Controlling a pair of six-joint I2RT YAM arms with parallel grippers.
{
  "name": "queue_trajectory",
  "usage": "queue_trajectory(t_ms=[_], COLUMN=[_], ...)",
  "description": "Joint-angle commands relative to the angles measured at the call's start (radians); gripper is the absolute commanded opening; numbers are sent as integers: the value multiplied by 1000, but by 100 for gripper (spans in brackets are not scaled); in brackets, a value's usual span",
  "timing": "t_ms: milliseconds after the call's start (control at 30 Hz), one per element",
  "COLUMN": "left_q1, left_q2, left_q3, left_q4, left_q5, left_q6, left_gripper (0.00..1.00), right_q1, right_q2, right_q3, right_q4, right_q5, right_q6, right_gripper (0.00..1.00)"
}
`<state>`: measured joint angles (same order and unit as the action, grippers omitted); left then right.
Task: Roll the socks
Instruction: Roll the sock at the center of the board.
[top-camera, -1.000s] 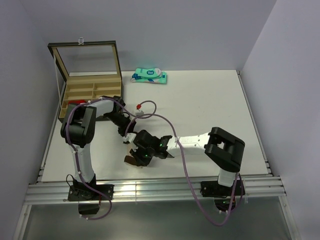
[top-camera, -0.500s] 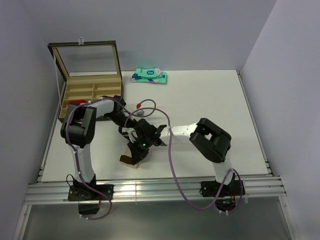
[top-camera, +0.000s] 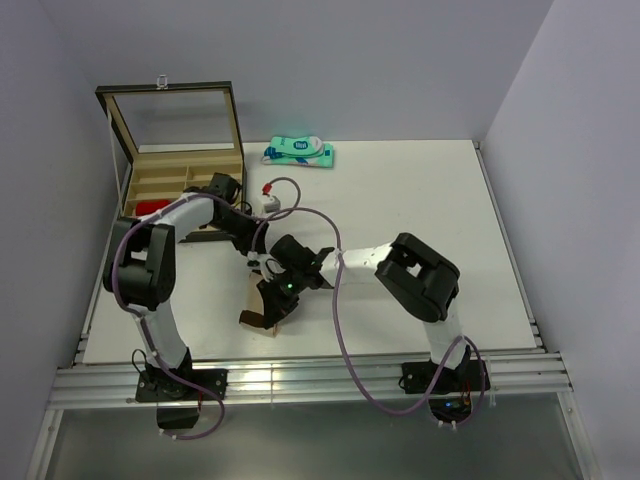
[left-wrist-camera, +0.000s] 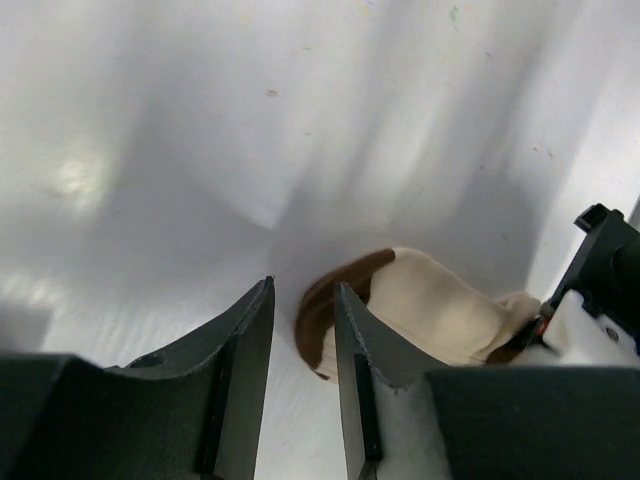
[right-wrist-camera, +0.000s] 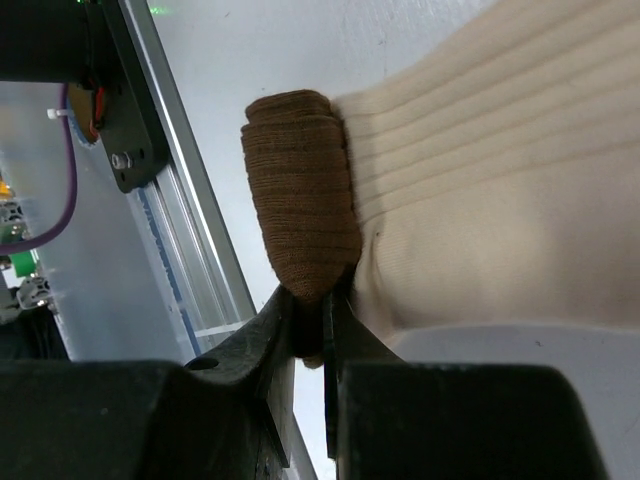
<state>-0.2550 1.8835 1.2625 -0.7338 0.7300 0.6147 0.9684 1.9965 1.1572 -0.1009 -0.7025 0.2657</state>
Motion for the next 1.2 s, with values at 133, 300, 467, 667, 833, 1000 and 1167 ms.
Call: queue_trajectory(t_ms=[133,300,467,667,833,1000,1167], left_q1=[98,160,210,214,128,-56,-163], left_q2=[-129,-167,-286,-541,-760,-879,-922], left_q3=[-15,-23,-139,-374,-590,-719,-762], left_q4=[39,-2,30,155,305,367,361], left_q5=[22,29,5,-18,-114,-207,-230], left_q6=[3,68,170,324,365,321,335], left_gripper=[37,39,40,45,50,53,56], right_q1=[-31,-39,-59,-97,-120,-132,-131], right_q2=[116,143,169,216,242,251,239], right_q3=[-47,-4,58,182,292,338,332], right_q4=[-180,-243,-310,-465,-588,-622,-605], right_q5=[144,144,104,93,109,115,109], right_q6=[0,-8,-17,-54,-69,-51,-42], right_gripper=[0,0,0,0,0,0,0])
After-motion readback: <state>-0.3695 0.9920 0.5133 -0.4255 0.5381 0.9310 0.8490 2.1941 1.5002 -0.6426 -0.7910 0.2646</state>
